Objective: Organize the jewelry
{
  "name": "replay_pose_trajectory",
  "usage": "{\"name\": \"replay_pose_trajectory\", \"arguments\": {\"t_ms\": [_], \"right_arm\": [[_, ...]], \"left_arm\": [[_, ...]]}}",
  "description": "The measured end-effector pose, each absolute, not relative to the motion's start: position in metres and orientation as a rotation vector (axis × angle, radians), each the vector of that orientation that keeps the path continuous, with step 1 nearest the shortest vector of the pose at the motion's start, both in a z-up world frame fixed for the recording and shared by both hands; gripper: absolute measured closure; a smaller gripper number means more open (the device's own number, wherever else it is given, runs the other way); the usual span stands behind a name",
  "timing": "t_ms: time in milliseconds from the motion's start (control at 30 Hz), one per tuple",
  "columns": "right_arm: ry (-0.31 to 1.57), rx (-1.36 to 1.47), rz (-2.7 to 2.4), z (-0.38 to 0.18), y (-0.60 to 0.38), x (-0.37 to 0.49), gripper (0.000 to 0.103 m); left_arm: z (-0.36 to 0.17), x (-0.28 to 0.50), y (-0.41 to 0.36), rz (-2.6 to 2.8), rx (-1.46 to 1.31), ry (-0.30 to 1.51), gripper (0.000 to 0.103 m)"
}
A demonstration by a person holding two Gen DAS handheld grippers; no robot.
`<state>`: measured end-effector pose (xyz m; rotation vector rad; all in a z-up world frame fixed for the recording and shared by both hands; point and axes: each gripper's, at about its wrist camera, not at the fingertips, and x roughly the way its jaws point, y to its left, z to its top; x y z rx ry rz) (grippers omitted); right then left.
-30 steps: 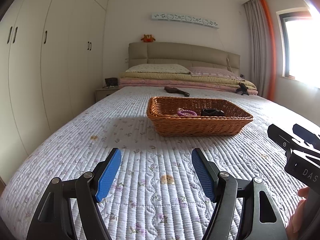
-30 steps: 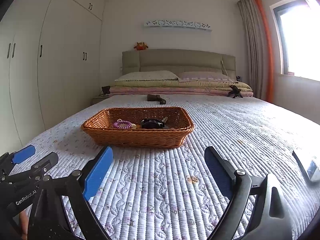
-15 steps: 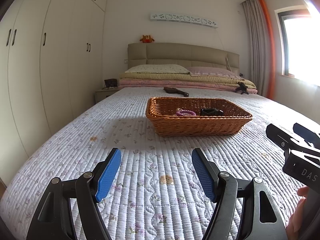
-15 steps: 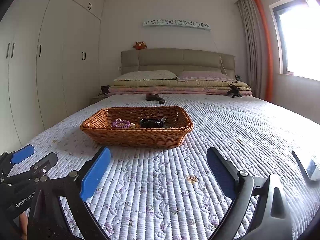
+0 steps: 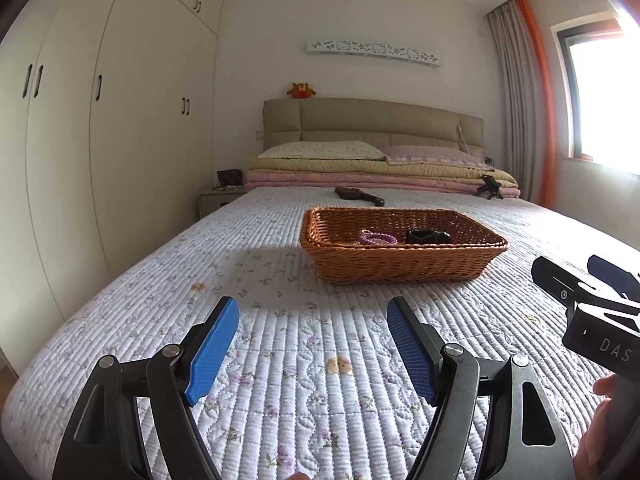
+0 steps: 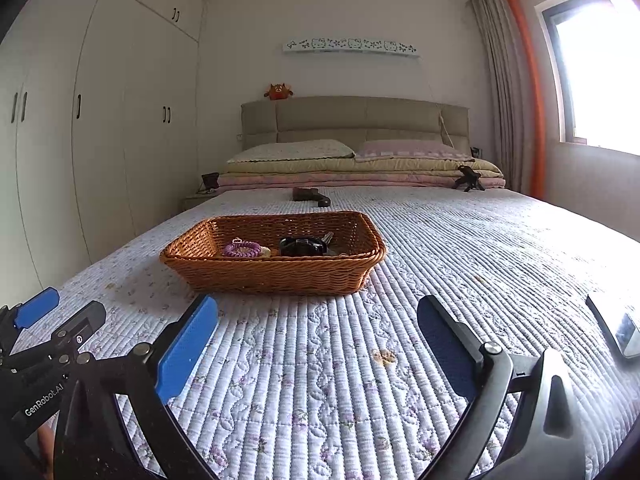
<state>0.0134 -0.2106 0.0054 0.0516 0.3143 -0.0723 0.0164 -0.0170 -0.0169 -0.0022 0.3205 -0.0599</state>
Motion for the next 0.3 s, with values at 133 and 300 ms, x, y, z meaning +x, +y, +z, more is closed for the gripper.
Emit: {"name": "replay_pose_trajectory", "arguments": {"t_ms": [133, 300], "right_arm": [[0.311, 0.057, -0.076, 0.0055, -0.2110, 0.0132, 0.002], [0.313, 0.060, -0.078, 0.0048, -0.2108, 0.0135, 0.002]], "left_arm": [[-0.0167, 0.0166, -0.0176, -0.045, 0.003, 0.319, 0.024], [-0.0162, 0.0169, -0.0187, -0.043, 0.010, 0.311, 0.024]]}}
